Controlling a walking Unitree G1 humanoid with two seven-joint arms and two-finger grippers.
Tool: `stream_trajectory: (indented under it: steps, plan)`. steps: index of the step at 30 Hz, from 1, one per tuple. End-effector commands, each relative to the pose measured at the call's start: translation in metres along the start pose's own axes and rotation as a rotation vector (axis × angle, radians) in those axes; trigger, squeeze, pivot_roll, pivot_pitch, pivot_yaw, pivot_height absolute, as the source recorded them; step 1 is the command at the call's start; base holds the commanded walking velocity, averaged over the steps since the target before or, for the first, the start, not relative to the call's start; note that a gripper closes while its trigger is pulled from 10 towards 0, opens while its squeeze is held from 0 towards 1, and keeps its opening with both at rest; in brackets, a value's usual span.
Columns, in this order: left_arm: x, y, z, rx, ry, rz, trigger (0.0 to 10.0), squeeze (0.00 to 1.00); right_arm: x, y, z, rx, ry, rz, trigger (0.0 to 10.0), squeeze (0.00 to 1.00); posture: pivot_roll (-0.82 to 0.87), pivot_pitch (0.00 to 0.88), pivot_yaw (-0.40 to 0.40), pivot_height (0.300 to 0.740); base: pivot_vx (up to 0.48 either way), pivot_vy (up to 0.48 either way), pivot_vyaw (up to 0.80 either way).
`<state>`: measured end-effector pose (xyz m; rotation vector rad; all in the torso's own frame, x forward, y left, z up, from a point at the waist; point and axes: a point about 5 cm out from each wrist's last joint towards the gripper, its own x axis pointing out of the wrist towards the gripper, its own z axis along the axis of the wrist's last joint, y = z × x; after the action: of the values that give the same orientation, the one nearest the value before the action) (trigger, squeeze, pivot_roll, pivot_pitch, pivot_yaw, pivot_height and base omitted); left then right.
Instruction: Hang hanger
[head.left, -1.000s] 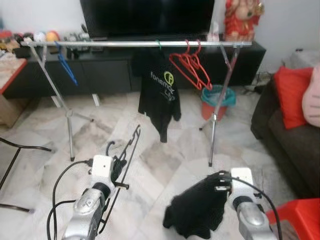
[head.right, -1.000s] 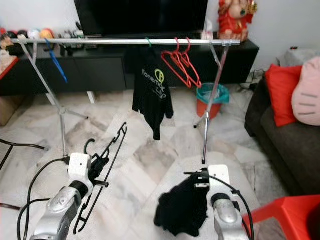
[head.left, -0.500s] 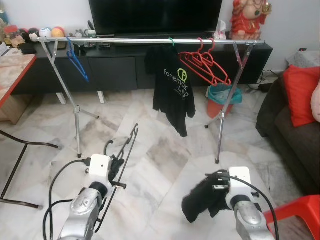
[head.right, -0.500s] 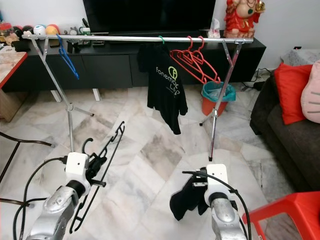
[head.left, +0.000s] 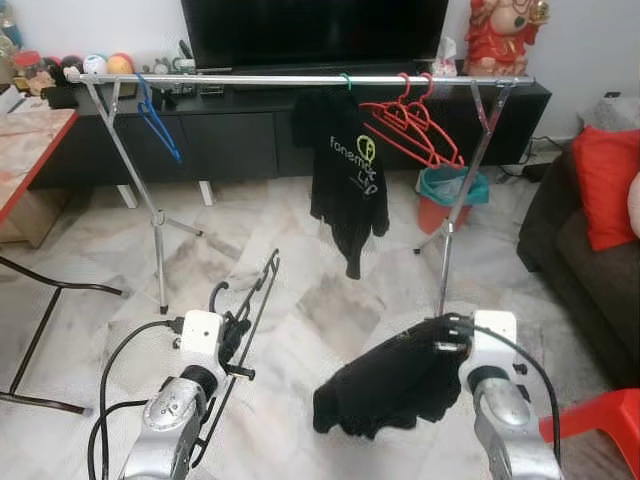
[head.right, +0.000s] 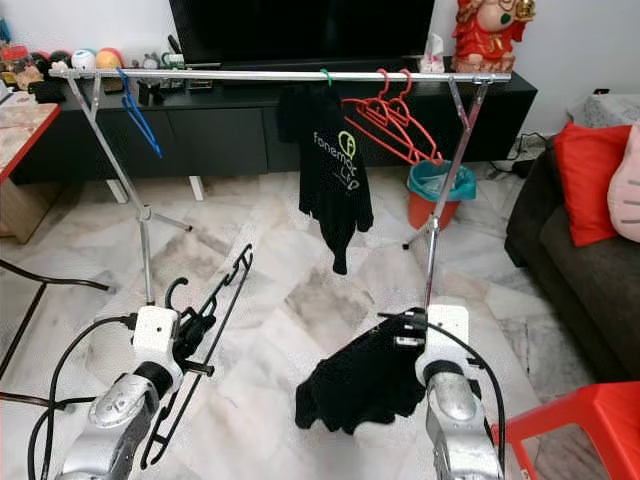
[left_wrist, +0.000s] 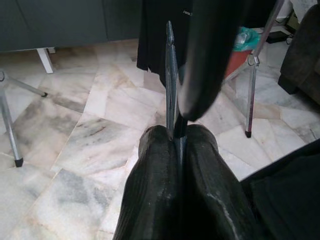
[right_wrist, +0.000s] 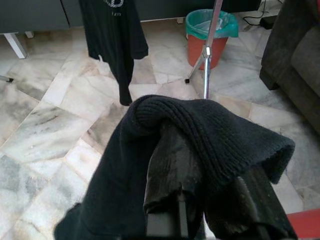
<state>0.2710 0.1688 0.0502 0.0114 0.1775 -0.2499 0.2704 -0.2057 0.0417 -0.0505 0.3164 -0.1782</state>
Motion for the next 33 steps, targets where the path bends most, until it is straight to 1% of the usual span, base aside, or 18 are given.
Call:
stream_trajectory:
  steps: [1,7,33]
  plan:
    - [-0.001,0.0,0.003,0.008,-0.006,-0.006,10.0,0.0,0.002,-0.001,0.015,0.023,-0.053,-0.013,10.0,0.0,-0.02,0.0,0.038,0.74,0.0,0.0,0.0]
    - [-0.001,0.0,0.003,0.007,-0.008,-0.011,10.0,0.0,0.001,0.0,0.014,0.026,-0.051,-0.015,10.0,0.0,-0.02,0.0,0.04,0.74,-0.04,0.0,0.0]
    - [-0.001,-0.001,0.004,0.005,-0.014,-0.018,10.0,0.0,0.003,0.0,0.025,0.029,-0.075,-0.027,10.0,0.0,-0.02,0.0,0.038,0.74,-0.29,0.0,0.0]
